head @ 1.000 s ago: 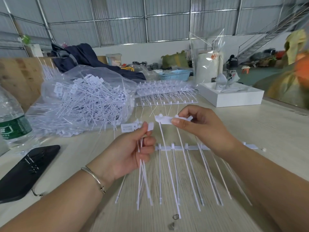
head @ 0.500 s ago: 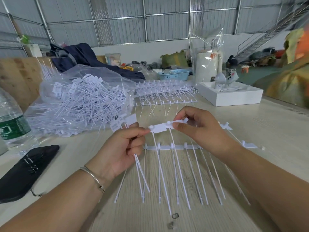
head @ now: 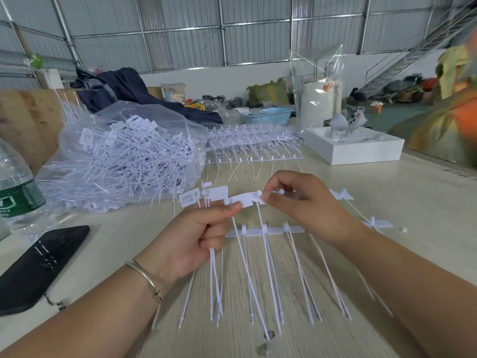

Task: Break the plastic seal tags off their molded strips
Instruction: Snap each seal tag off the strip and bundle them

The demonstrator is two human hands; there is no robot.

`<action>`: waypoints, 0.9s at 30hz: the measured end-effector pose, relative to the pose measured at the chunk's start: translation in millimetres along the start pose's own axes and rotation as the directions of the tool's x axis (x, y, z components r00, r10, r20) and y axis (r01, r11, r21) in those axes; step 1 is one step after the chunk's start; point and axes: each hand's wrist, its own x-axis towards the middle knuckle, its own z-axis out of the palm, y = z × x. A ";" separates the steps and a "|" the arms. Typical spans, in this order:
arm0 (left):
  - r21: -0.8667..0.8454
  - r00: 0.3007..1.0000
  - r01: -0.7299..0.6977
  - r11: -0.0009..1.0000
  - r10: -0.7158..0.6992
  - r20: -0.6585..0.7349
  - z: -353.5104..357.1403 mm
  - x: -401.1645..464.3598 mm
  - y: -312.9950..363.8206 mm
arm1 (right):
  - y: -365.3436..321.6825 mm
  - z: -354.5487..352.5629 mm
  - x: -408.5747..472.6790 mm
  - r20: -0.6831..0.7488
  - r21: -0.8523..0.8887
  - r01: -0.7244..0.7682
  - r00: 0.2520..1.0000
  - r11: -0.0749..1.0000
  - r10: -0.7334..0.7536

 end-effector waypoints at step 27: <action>-0.135 0.989 0.093 0.986 -0.076 0.127 5.9 -7.2 4.5 | -2.9 -4.2 0.2 0.105 0.131 -0.049 0.994 0.990 0.036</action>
